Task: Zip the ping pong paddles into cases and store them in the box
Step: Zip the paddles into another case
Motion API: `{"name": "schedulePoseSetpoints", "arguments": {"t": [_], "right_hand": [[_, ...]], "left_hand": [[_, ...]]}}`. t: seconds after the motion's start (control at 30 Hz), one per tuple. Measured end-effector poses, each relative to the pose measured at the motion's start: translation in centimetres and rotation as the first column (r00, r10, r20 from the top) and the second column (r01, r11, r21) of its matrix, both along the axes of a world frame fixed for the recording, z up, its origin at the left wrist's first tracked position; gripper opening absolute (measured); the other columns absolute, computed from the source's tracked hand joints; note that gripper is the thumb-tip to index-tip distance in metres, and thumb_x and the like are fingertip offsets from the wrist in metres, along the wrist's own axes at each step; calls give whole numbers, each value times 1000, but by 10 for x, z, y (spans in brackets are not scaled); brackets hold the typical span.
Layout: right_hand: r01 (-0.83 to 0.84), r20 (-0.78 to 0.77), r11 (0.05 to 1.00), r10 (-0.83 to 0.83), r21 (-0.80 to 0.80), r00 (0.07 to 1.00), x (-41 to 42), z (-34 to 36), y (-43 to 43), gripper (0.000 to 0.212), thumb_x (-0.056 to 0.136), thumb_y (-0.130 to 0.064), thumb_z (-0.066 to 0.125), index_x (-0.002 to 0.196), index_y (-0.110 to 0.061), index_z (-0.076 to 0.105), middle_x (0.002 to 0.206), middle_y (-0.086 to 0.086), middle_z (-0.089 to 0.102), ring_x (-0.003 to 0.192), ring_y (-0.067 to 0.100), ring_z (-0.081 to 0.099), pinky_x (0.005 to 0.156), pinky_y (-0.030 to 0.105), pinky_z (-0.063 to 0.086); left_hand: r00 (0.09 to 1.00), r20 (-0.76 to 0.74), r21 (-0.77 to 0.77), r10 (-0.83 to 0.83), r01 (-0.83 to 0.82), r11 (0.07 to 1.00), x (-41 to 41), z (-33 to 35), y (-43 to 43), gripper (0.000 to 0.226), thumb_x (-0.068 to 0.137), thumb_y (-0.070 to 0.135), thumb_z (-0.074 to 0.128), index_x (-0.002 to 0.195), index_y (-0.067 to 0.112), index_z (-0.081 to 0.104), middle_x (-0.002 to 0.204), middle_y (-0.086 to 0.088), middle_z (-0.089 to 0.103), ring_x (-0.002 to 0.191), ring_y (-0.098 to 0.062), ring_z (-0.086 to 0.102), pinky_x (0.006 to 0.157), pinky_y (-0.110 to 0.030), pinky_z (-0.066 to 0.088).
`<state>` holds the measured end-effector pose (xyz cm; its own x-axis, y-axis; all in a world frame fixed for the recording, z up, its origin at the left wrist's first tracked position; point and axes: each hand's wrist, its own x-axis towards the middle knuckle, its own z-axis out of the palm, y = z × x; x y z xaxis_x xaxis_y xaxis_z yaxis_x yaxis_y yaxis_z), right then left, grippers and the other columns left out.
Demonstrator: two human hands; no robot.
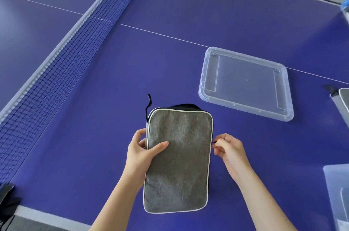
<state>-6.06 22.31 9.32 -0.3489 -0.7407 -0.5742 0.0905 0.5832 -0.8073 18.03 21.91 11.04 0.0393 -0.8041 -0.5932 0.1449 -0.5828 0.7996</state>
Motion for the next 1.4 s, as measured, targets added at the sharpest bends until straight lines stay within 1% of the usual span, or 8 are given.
{"name": "schedulePoseSetpoints", "arguments": {"t": [0.13, 0.33, 0.57, 0.8, 0.97, 1.07, 1.27, 1.4], "right_hand": [[24, 14, 999, -24, -41, 1000, -11, 30, 21, 18, 86, 11, 44, 79, 6, 60, 69, 13, 61, 59, 18, 53, 64, 29, 46], [-22, -165, 996, 7, -87, 986, -18, 62, 27, 17, 82, 11, 51, 79, 1, 65, 71, 10, 68, 63, 21, 63, 68, 32, 51], [33, -251, 983, -78, -180, 965, -10, 91, 20, 27, 82, 12, 49, 73, -7, 66, 71, 10, 68, 55, 14, 60, 56, 22, 47], [138, -240, 954, -204, -265, 949, -11, 122, 3, 21, 82, 7, 54, 73, -7, 66, 68, 7, 66, 52, 10, 57, 53, 15, 47], [63, -363, 949, -179, -308, 914, -8, 140, -3, 18, 80, 3, 58, 73, -11, 67, 69, 6, 69, 48, 4, 57, 60, 24, 50], [58, -404, 929, -214, -365, 889, -2, 149, -4, 21, 80, 2, 58, 72, -15, 66, 68, 3, 68, 47, 1, 56, 56, 17, 47], [-23, -465, 909, -191, -416, 864, 18, 158, -8, 24, 80, 1, 58, 71, -20, 66, 63, -5, 64, 64, 17, 64, 64, 30, 53], [-53, -455, 893, -176, -447, 873, 33, 163, -10, 20, 80, 0, 61, 72, -18, 67, 61, -7, 62, 60, 8, 58, 63, 27, 51]], "left_hand": [[998, -46, -76, -40, 36, 996, -2, 23, 15, 48, 56, 19, 85, 96, 27, 60, 89, -6, 74, 79, -28, 71, 70, -46, 59], [992, -62, -155, -114, 103, 983, 2, 48, 18, 60, 44, 28, 88, 98, 26, 61, 93, -9, 73, 83, -31, 71, 71, -47, 59], [981, -7, -281, -193, 183, 942, 5, 70, 10, 61, 47, 23, 88, 101, 16, 59, 89, -9, 73, 81, -29, 71, 65, -38, 58], [960, 63, -324, -274, 280, 904, 10, 76, 6, 49, 55, 14, 85, 97, 20, 62, 91, -8, 72, 79, -27, 70, 63, -35, 57], [951, 114, -336, -286, 308, 890, 7, 74, 6, 48, 55, 15, 88, 93, 26, 62, 92, -6, 73, 82, -26, 70, 70, -40, 57], [931, 183, -363, -317, 364, 858, 4, 77, 2, 47, 63, 5, 88, 91, 31, 62, 92, -2, 73, 80, -20, 70, 70, -36, 56], [909, 267, -390, -320, 406, 827, -2, 82, -8, 51, 53, 18, 91, 92, 38, 63, 96, 2, 73, 83, -17, 72, 74, -37, 57], [893, 319, -405, -317, 431, 806, -6, 83, -11, 52, 58, 7, 91, 92, 37, 64, 92, 4, 74, 80, -14, 71, 73, -34, 57]]}}
